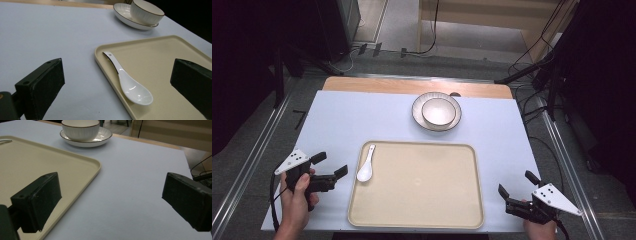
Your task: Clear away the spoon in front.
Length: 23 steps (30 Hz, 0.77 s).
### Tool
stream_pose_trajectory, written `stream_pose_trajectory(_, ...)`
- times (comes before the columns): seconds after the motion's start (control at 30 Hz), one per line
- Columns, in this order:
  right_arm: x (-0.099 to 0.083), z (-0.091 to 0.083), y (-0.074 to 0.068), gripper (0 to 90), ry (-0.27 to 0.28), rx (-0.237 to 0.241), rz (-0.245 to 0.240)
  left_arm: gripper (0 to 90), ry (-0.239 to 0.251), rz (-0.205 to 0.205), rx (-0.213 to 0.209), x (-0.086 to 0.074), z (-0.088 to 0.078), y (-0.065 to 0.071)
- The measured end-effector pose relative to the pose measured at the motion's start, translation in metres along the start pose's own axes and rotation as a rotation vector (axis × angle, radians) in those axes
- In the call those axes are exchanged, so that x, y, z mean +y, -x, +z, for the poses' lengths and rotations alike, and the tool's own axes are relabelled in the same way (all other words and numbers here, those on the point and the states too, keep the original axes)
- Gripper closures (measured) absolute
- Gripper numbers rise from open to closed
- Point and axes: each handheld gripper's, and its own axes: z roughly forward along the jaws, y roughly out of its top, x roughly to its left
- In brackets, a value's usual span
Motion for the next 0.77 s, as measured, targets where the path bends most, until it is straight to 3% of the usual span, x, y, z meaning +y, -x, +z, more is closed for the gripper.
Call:
stream_pose_trajectory(0.53,0.001,-0.002,0.001,2.3,0.007,-0.004,0.000,0.0,-0.012,0.017,0.061,-0.013,-0.024,-0.012)
stream_pose_trajectory(0.77,0.001,-0.002,0.000,2.3,0.008,-0.004,-0.002,0.0,-0.011,-0.009,0.084,-0.011,-0.023,-0.011)
